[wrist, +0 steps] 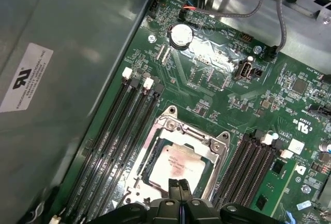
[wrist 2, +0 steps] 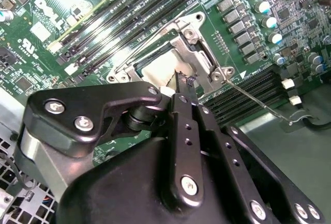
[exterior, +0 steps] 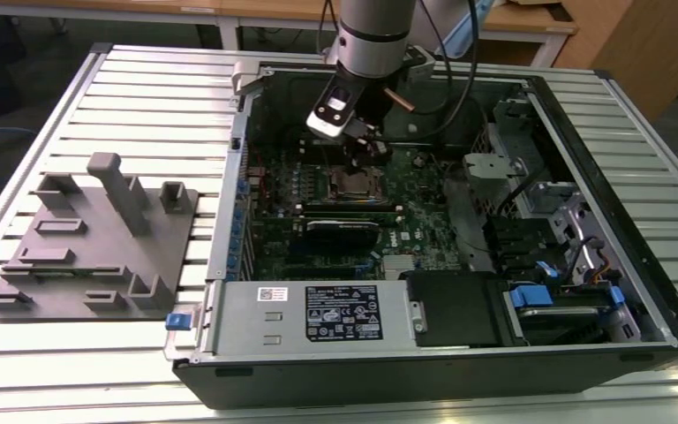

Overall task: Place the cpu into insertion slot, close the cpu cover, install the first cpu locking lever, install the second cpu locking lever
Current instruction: 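Close the cpu cover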

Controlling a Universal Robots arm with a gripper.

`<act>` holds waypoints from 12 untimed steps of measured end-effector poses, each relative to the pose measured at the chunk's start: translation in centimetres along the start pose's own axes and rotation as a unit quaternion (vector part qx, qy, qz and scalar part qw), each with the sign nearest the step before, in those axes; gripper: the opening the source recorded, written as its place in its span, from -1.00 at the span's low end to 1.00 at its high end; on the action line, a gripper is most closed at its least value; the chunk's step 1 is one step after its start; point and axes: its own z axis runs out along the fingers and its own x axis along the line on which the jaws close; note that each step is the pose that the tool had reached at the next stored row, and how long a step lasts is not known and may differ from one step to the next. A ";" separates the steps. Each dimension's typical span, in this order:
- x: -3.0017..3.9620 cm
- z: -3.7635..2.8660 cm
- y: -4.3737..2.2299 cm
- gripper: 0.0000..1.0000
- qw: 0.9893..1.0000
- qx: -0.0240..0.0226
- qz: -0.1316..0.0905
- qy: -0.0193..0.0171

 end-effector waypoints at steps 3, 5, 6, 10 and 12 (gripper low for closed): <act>0.00 0.00 0.00 -0.80 1.000 0.001 -0.005 -0.003; 0.00 0.00 0.00 -0.80 1.000 0.002 -0.009 -0.005; 0.00 0.00 0.00 -0.80 1.000 0.003 -0.011 -0.006; 0.00 0.01 0.00 -0.80 1.000 0.005 -0.017 -0.010; 0.00 0.01 0.00 -0.80 1.000 0.006 -0.020 -0.013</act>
